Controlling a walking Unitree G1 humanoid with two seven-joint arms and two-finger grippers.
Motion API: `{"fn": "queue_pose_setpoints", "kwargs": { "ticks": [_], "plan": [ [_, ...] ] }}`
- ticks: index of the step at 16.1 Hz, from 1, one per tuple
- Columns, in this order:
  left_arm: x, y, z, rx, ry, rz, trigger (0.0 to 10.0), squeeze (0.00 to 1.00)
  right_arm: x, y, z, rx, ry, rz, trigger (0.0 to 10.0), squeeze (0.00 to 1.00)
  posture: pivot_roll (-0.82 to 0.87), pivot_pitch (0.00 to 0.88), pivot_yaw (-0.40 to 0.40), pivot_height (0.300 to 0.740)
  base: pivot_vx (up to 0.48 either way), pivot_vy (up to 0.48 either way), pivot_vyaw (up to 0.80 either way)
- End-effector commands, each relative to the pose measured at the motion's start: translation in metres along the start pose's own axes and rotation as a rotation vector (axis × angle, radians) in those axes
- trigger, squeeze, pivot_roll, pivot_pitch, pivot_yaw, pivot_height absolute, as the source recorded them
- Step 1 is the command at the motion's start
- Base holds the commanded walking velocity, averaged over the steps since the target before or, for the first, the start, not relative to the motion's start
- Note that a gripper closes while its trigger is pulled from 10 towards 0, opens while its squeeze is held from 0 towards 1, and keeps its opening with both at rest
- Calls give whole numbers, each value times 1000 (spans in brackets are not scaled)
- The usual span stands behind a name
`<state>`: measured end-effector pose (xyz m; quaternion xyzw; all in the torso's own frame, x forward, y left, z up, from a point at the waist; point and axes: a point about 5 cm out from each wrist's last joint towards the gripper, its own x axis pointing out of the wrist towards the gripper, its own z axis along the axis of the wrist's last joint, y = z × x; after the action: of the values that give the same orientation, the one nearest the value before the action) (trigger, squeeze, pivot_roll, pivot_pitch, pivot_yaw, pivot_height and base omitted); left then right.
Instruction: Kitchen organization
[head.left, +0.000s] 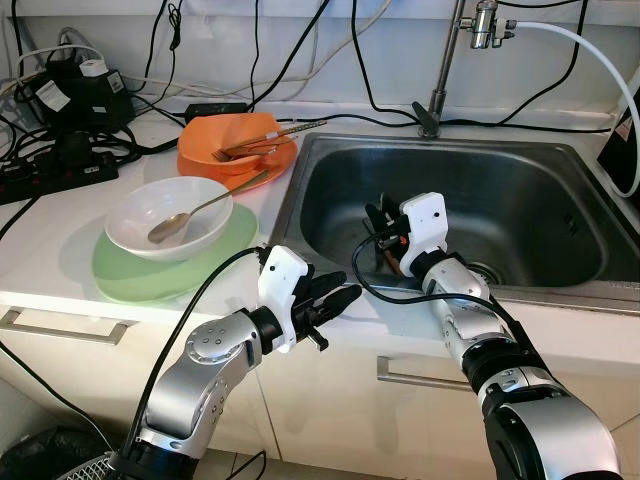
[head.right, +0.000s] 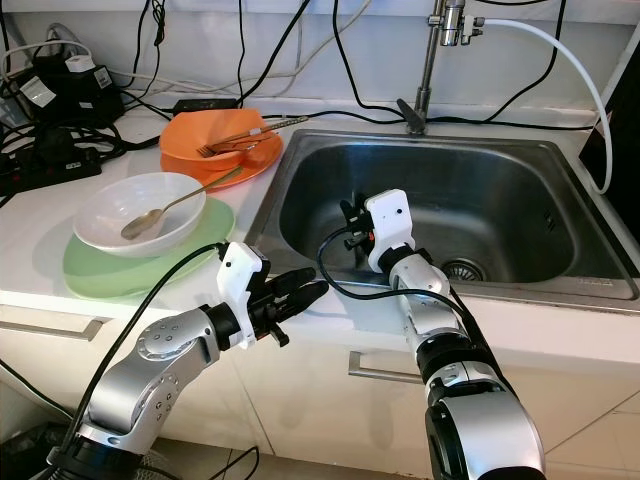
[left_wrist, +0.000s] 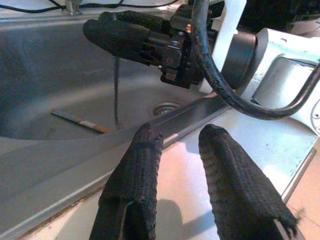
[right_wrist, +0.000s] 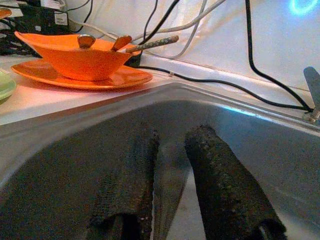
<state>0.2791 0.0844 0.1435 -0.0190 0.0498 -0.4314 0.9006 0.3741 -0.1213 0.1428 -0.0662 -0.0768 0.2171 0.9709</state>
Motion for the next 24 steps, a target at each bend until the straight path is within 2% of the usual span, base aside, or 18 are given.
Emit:
{"fn": "queue_pose_setpoints", "kwargs": {
  "ticks": [1,9,12,15,17,18,19,20,21,23,24],
  "plan": [
    [0,1,3,18,-4,6,10000,0,4,0,5,-13,-9,6,10000,0,126,4,35,740,0,0,0],
    [1,1,3,22,-6,9,10000,0,4,2,4,-9,-12,12,10000,0,125,4,36,740,0,0,0],
    [2,7,9,62,-37,81,10000,0,5,0,10,3,-46,-3,10000,0,123,3,37,740,0,0,0],
    [5,25,32,153,-102,256,10000,0,3,1,17,74,-110,13,10000,0,120,0,37,740,0,0,0],
    [7,32,54,226,-153,327,10000,0,-3,9,11,83,-112,60,10000,0,107,0,36,740,0,0,0],
    [8,35,63,269,-173,357,10000,0,-6,12,6,85,-103,63,10000,0,107,0,36,740,0,0,0],
    [9,38,69,348,-165,399,10000,0,-9,14,4,96,-105,60,10000,0,110,3,33,740,0,0,0],
    [9,38,69,348,-165,399,10000,0,-9,14,4,96,-105,60,10000,0,110,3,33,740,0,0,0],
    [8,43,71,435,-149,457,10000,0,-10,15,6,98,-111,70,10000,0,103,7,35,740,0,0,0],
    [8,53,74,501,-116,550,10000,0,-13,16,13,91,-134,101,10000,0,92,9,35,740,0,0,0],
    [7,56,71,502,-98,582,10000,0,-13,14,16,86,-144,102,10000,0,87,10,35,740,0,0,0]
  ]
}}
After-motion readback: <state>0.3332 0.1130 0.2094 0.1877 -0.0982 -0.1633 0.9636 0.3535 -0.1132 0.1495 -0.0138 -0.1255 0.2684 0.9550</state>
